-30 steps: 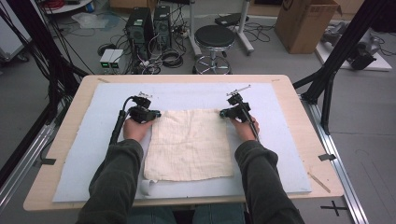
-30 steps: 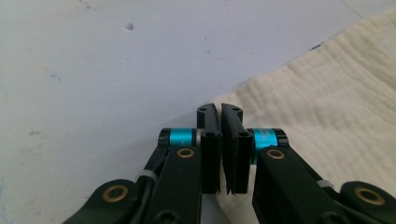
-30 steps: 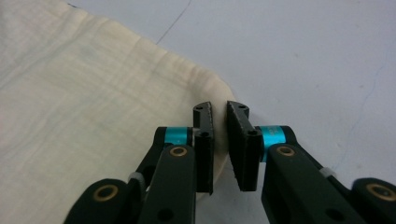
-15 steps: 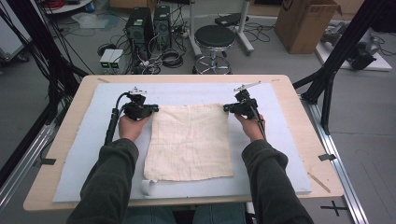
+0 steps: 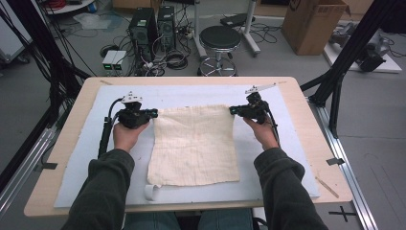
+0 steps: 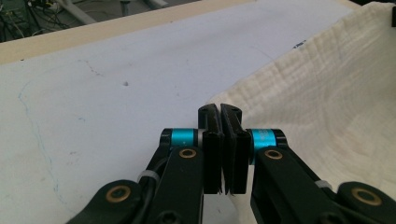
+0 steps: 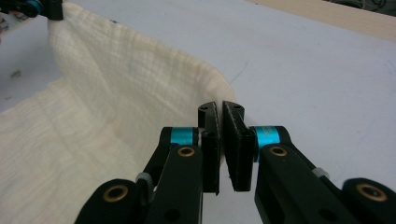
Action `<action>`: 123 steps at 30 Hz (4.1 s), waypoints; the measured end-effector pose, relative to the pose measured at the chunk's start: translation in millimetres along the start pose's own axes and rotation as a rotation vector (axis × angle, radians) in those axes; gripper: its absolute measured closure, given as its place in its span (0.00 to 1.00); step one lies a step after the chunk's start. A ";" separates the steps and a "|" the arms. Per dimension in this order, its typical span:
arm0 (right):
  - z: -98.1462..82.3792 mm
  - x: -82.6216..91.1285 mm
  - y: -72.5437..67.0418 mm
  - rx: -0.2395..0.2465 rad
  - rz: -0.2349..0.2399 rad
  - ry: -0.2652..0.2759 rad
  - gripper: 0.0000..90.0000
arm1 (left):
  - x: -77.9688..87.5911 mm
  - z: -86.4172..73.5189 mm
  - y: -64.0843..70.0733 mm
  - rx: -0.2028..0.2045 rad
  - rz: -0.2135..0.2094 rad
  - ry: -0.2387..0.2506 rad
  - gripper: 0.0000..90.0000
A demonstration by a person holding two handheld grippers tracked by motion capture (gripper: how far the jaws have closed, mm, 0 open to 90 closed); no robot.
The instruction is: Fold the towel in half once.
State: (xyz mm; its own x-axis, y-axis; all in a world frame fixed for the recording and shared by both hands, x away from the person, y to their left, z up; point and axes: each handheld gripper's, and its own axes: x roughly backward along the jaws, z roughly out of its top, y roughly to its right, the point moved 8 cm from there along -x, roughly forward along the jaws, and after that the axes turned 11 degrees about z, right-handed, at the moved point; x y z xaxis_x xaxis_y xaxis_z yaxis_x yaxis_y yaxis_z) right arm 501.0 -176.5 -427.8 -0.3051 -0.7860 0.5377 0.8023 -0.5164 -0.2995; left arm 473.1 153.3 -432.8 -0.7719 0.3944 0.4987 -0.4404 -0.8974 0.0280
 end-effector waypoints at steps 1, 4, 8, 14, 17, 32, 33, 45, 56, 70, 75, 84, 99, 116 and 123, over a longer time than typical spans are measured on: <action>0.2 0.3 -2.5 0.007 0.005 0.005 0.95 | 2.2 -1.0 0.7 -0.003 -0.002 -0.001 0.97; -0.3 -0.7 -9.3 0.027 0.015 -0.002 0.95 | 7.8 -2.6 2.1 -0.013 -0.007 0.005 0.97; -2.9 -3.1 -12.6 0.028 0.024 -0.010 0.95 | 12.9 -1.5 4.1 -0.025 -0.022 0.018 0.97; -6.8 -2.6 -11.8 0.020 0.033 -0.010 0.95 | 15.2 -1.1 5.6 -0.037 -0.032 0.019 0.97; -6.8 -1.1 -14.3 0.016 0.036 -0.011 0.95 | 16.8 -2.3 7.4 -0.036 -0.036 0.020 0.97; -16.7 7.1 -28.7 0.023 0.066 0.003 0.95 | 32.7 -15.8 15.5 -0.041 -0.060 0.024 0.97; -16.9 7.5 -30.1 0.030 0.069 0.002 0.95 | 33.4 -16.0 16.1 -0.042 -0.062 0.025 0.97; -20.0 14.0 -48.1 0.072 0.088 -0.007 0.95 | 50.3 -24.5 21.4 -0.087 -0.067 0.034 0.97; -45.4 12.9 -62.5 0.079 0.118 -0.033 0.95 | 63.3 -51.0 30.3 -0.131 -0.086 0.013 0.97; -68.9 26.0 -85.7 0.130 0.126 -0.058 0.95 | 90.7 -67.1 55.9 -0.220 -0.142 0.025 0.97; -79.2 32.1 -93.5 0.136 0.136 -0.057 0.95 | 99.5 -77.3 60.0 -0.230 -0.150 0.024 0.97; -94.1 34.9 -107.0 0.161 0.145 -0.078 0.95 | 112.8 -91.0 67.5 -0.247 -0.179 0.027 0.96; -114.4 35.1 -114.1 0.163 0.150 -0.113 0.93 | 119.4 -115.4 83.8 -0.287 -0.238 -0.022 0.92; -114.3 36.0 -132.8 0.181 0.223 -0.115 0.69 | 122.8 -101.4 87.6 -0.235 -0.305 -0.025 0.77; -128.7 16.6 -128.5 0.196 0.220 -0.189 0.66 | 103.3 -126.5 90.9 -0.309 -0.275 -0.151 0.78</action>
State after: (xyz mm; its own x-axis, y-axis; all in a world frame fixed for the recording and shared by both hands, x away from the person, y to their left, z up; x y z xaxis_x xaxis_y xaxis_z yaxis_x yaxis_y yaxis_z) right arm 326.8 -166.9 -481.8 -0.0279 -0.7848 0.6191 0.9271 -0.2519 -0.2776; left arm 295.3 137.5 -488.3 -0.5410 0.5565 0.6306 -0.7544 -0.6526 -0.0712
